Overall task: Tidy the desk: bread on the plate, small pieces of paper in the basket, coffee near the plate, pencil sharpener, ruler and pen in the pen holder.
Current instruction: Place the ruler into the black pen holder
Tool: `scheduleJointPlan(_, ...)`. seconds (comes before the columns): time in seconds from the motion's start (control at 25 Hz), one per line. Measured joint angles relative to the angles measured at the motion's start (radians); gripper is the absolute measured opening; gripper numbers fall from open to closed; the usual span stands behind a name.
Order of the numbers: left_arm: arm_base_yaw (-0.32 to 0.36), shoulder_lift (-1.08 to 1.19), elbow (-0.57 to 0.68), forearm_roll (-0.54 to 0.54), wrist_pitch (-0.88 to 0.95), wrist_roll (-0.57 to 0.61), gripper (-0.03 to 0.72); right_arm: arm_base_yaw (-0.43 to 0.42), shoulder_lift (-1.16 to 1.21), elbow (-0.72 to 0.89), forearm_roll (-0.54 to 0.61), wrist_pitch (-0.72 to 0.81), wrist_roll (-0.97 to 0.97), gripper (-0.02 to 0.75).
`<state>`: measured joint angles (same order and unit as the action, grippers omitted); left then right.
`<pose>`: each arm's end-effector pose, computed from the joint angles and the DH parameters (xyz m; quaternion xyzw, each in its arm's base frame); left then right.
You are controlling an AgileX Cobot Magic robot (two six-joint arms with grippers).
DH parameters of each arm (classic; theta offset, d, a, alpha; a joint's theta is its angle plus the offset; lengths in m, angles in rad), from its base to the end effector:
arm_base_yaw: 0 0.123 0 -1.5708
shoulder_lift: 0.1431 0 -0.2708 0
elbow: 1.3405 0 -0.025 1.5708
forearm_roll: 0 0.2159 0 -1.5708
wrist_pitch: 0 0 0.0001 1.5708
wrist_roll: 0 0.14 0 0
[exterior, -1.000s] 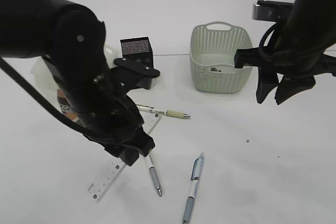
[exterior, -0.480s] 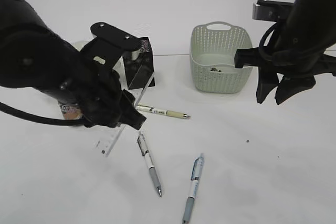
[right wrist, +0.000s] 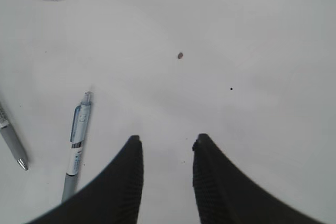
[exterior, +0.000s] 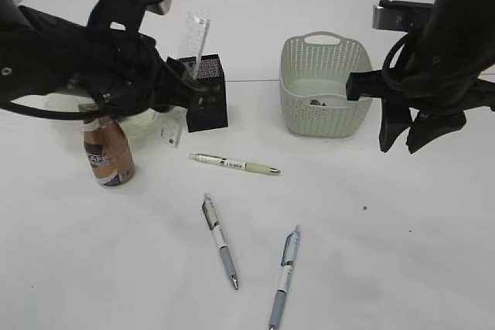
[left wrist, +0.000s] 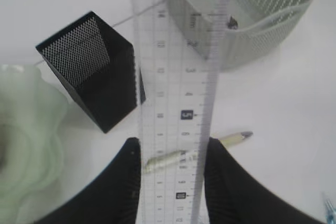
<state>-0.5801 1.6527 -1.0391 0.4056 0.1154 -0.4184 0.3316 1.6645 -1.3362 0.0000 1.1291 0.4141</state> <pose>0.3150 -0.1988 0.2174 0.2387 0.8593 -0.1132 0.4381 0.2902 0.0999 0.2218 0.0410 0.9941 0.0365 0.0933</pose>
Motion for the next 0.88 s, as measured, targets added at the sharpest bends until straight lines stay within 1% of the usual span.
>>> scheduleJointPlan(0.2, 0.046, 0.0, 0.0, 0.006, -0.167, -0.002, 0.253, 0.0, 0.0, 0.0, -0.029, 0.0, 0.0, 0.242)
scheduleJointPlan(0.44, 0.1, 0.022, -0.007, 0.01, -0.365, -0.004, 0.253, 0.0, 0.0, 0.0, -0.031, 0.0, 0.0, 0.242)
scheduleJointPlan(0.72, 0.152, 0.146, -0.107, 0.019, -0.459, -0.004, 0.254, 0.0, 0.0, 0.0, -0.034, 0.0, 0.0, 0.241)
scheduleJointPlan(0.88, 0.17, 0.232, -0.171, 0.023, -0.533, -0.004, 0.254, 0.0, 0.0, 0.0, -0.062, 0.0, 0.0, 0.241)
